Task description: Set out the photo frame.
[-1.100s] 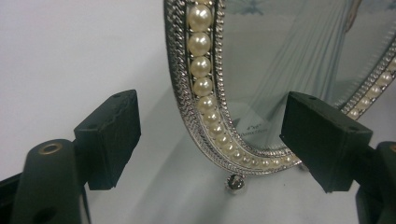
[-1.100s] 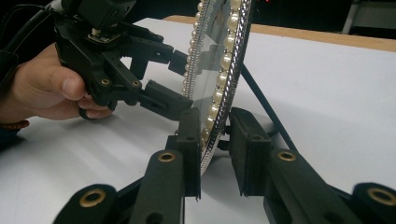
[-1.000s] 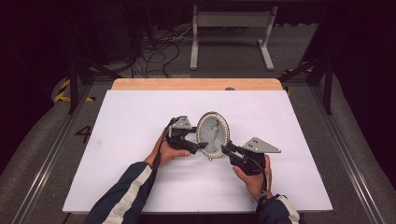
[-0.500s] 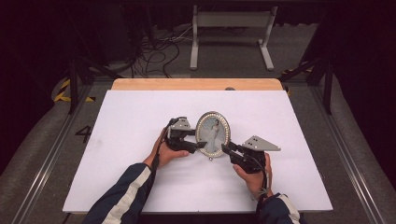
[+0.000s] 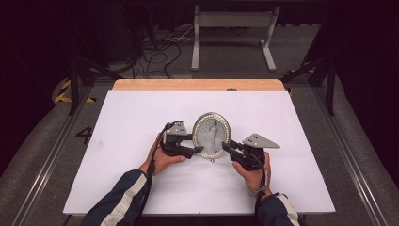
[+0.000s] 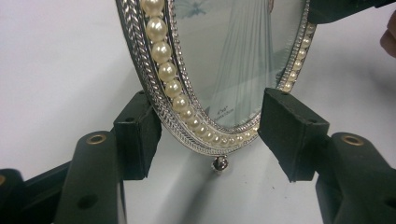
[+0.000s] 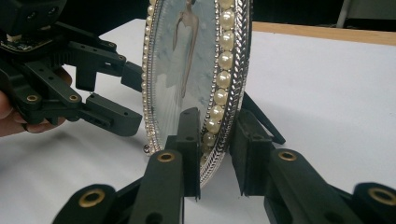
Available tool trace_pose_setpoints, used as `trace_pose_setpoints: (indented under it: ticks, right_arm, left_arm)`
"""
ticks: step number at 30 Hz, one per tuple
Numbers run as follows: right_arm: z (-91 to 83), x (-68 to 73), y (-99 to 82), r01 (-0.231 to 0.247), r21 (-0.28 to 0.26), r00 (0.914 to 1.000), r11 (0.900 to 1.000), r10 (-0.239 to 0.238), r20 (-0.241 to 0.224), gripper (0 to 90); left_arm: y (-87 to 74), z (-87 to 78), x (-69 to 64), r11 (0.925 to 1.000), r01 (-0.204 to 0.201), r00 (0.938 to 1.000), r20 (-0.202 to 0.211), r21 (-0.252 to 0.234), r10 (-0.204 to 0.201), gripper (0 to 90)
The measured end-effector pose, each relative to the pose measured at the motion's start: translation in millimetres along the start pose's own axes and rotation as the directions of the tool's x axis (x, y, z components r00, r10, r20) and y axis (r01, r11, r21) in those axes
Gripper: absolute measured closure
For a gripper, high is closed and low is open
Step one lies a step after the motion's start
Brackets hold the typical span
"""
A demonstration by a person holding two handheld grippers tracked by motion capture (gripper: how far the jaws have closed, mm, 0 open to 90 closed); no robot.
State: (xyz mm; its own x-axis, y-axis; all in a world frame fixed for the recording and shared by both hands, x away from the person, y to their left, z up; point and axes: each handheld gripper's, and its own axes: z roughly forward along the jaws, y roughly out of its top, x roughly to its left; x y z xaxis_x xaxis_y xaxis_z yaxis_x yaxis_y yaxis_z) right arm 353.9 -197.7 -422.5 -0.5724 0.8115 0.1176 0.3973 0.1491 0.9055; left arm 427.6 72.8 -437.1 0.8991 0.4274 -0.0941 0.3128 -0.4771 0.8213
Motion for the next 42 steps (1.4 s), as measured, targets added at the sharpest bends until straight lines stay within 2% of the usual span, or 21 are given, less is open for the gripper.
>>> trace_pose_setpoints:
  ticks: [2,4,7,10,12,13,20,22,24,26,29,42]
  right_arm:
    - [-0.2,2.0,0.4,0.01,0.001,0.9999,1.0,-0.01,0.014,73.9]
    - [-1.3,4.0,0.7,0.018,0.003,0.9997,0.9998,-0.018,0.017,71.7]
    - [-5.1,5.2,2.1,0.028,-0.006,0.9992,0.9996,-0.028,0.027,70.3]
    - [-11.0,5.6,4.4,0.039,-0.022,0.9984,0.999,-0.038,0.043,69.6]
    - [-14.5,6.1,5.6,0.041,-0.029,0.9979,0.9987,-0.04,0.052,71.6]
    - [-15.6,5.8,6.0,0.045,-0.031,0.9978,0.9985,-0.044,0.049,73.1]
    - [-15.2,6.6,6.2,0.057,-0.023,0.9966,0.9981,-0.056,0.06,81.6]
    - [-14.0,6.4,5.8,0.061,-0.018,0.9964,0.998,-0.059,0.061,82.4]
    - [-12.6,5.7,4.7,0.06,-0.02,0.9965,0.998,-0.059,0.058,82.5]
    - [-12.5,5.4,4.9,0.063,-0.021,0.9964,0.9978,-0.062,0.058,83.0]
    - [-12.2,5.8,4.9,0.062,-0.021,0.9964,0.9979,-0.06,0.059,83.5]
    - [-5.8,2.8,5.2,0.051,-0.024,0.9968,0.9984,-0.049,0.063,83.3]
  left_arm:
    - [1.3,-0.8,0.0,0.9993,0.006,1.0,0.005,-0.038,-0.006,37.0]
    - [1.8,-1.5,0.3,0.9987,0.007,1.0,0.005,-0.05,-0.007,33.5]
    - [3.6,-5.6,0.6,0.9956,0.013,0.9995,-0.029,-0.093,-0.016,32.3]
    - [5.8,-10.6,2.9,0.9934,0.024,0.9989,-0.038,-0.112,-0.028,32.5]
    - [8.5,-13.3,3.0,0.9917,0.032,0.9983,-0.045,-0.125,-0.038,36.7]
    - [9.9,-14.7,3.4,0.9915,0.024,0.9984,-0.047,-0.128,-0.03,39.1]
    - [11.0,-18.6,5.4,0.9928,0.025,0.996,-0.082,-0.117,-0.035,60.3]
    - [10.9,-19.2,5.1,0.9932,0.021,0.9957,-0.088,-0.114,-0.031,63.8]
    - [11.4,-19.6,4.4,0.9947,0.006,0.9946,-0.103,-0.103,-0.017,64.5]
    - [11.5,-19.7,4.0,0.9949,0.008,0.9933,-0.114,-0.101,-0.019,66.9]
    - [11.0,-20.3,4.3,0.9948,0.015,0.9929,-0.116,-0.1,-0.027,69.5]
    - [5.1,-26.4,1.1,0.9955,0.014,0.9923,-0.121,-0.094,-0.025,70.0]
